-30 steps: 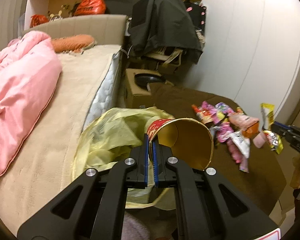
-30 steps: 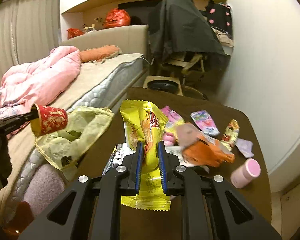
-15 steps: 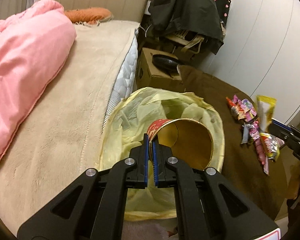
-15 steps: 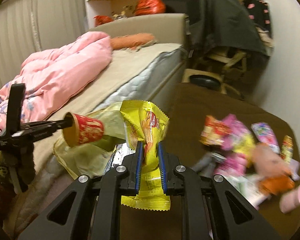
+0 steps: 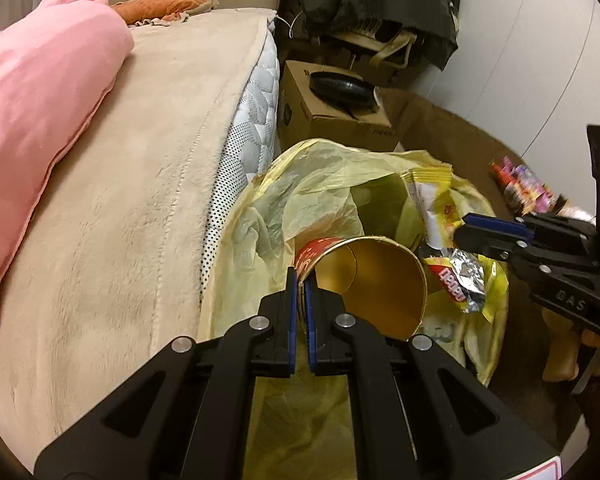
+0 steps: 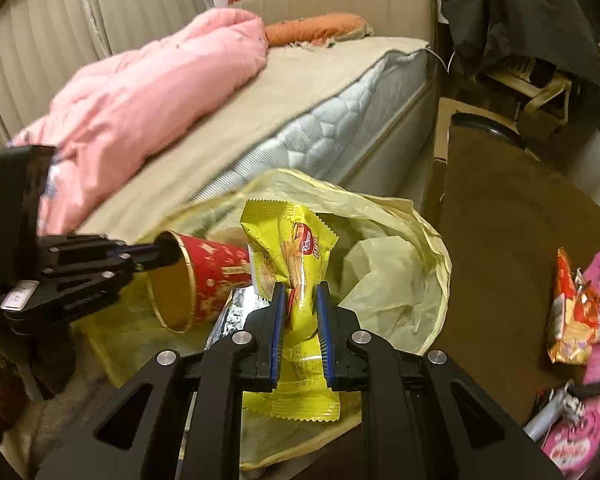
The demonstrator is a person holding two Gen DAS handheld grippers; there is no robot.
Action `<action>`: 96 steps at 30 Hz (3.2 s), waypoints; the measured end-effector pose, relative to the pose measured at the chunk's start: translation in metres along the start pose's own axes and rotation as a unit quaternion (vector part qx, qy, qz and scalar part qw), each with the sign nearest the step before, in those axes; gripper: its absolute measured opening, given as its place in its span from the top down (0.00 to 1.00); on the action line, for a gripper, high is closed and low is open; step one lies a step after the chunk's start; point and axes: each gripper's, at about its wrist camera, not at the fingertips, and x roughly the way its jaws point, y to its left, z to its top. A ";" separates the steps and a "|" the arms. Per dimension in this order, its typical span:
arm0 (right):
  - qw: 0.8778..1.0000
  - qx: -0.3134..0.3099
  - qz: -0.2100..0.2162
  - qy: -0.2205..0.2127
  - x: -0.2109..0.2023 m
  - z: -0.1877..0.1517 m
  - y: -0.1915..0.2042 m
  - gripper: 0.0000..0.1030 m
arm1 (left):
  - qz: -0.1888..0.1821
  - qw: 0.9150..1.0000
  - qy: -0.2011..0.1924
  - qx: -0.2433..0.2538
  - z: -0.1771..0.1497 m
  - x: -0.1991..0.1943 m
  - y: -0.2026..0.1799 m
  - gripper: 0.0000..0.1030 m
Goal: Collect trash
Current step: 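Carry the red cup and yellow wrapper over the yellow plastic bag with both tools, then open both tools to drop the cup and wrapper into the bag, then grasp a red snack wrapper with the left tool while the right tool grasps a clear plastic wrapper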
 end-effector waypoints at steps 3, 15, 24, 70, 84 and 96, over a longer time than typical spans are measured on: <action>1.000 0.003 -0.010 0.019 0.016 -0.004 -0.006 0.85 | 0.005 1.000 0.005 0.004 -0.001 0.007 0.001 0.97; 1.000 0.014 0.006 0.001 0.001 -0.004 -0.007 0.68 | -0.038 0.999 -0.018 -0.023 0.006 -0.011 0.010 0.62; 0.998 0.023 -0.024 -0.048 -0.059 -0.010 -0.011 0.60 | -0.011 0.997 -0.063 -0.049 0.013 -0.052 0.001 0.61; 0.926 0.197 -0.281 -0.155 -0.273 -0.191 -0.237 0.34 | -0.152 0.983 -0.079 0.065 0.013 0.006 -0.253 0.44; 0.957 0.186 -0.211 -0.074 -0.220 -0.185 -0.411 0.48 | -0.144 0.982 -0.082 0.091 0.049 0.030 -0.274 0.44; 0.973 0.184 -0.133 -0.042 -0.182 -0.185 -0.413 0.96 | -0.101 0.992 -0.047 0.052 0.045 0.058 -0.243 0.44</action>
